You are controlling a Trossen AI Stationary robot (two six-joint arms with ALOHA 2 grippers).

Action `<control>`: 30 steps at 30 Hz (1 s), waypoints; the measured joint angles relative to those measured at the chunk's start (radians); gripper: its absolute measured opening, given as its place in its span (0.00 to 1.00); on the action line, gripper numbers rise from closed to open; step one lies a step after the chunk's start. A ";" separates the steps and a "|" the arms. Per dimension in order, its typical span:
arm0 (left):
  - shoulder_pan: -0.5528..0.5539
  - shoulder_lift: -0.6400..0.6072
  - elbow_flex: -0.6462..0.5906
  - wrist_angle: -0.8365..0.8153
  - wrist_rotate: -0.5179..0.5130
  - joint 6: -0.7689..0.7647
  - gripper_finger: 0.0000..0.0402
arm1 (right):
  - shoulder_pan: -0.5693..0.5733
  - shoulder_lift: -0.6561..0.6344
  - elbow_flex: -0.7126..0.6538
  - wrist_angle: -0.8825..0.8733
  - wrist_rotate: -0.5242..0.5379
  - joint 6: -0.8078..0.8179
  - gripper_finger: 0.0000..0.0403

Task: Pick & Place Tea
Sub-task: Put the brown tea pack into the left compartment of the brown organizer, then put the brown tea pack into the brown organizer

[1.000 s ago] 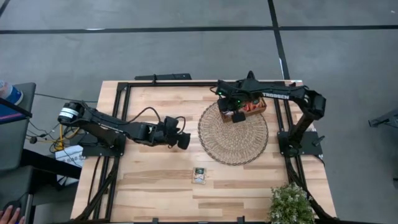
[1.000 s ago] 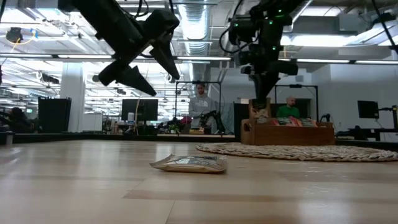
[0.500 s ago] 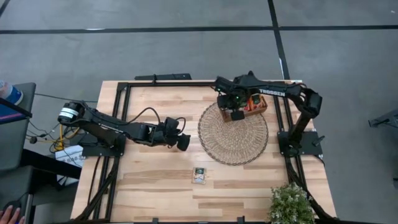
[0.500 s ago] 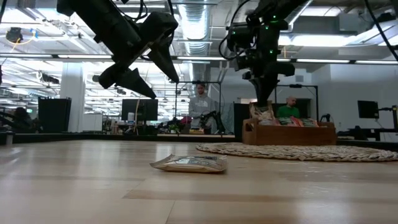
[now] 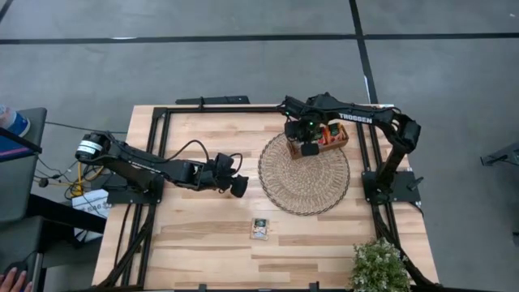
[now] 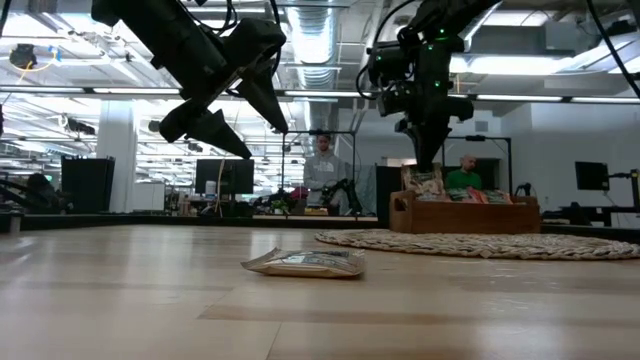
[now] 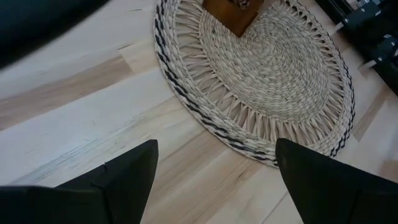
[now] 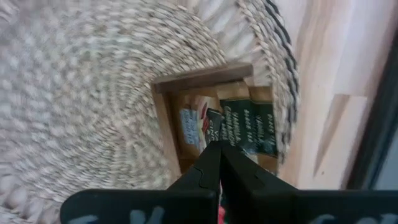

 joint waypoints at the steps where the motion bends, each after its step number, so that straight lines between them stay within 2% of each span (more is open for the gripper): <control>1: 0.000 0.000 0.000 0.000 0.000 0.000 0.79 | 0.000 0.000 0.000 0.000 -0.016 -0.001 0.00; 12: 0.000 0.000 0.000 0.000 0.010 -0.001 0.79 | -0.034 0.000 0.000 -0.017 -0.077 0.005 0.02; 20: 0.000 0.000 0.000 0.000 0.012 -0.004 0.79 | -0.066 0.000 0.000 -0.018 -0.078 0.007 0.19; 23: 0.000 0.000 0.000 0.000 0.012 -0.005 0.79 | -0.068 -0.001 0.000 -0.019 -0.045 0.008 0.25; 30: 0.000 0.000 0.000 0.000 0.012 -0.007 0.79 | -0.065 -0.072 0.000 -0.047 0.027 0.065 0.31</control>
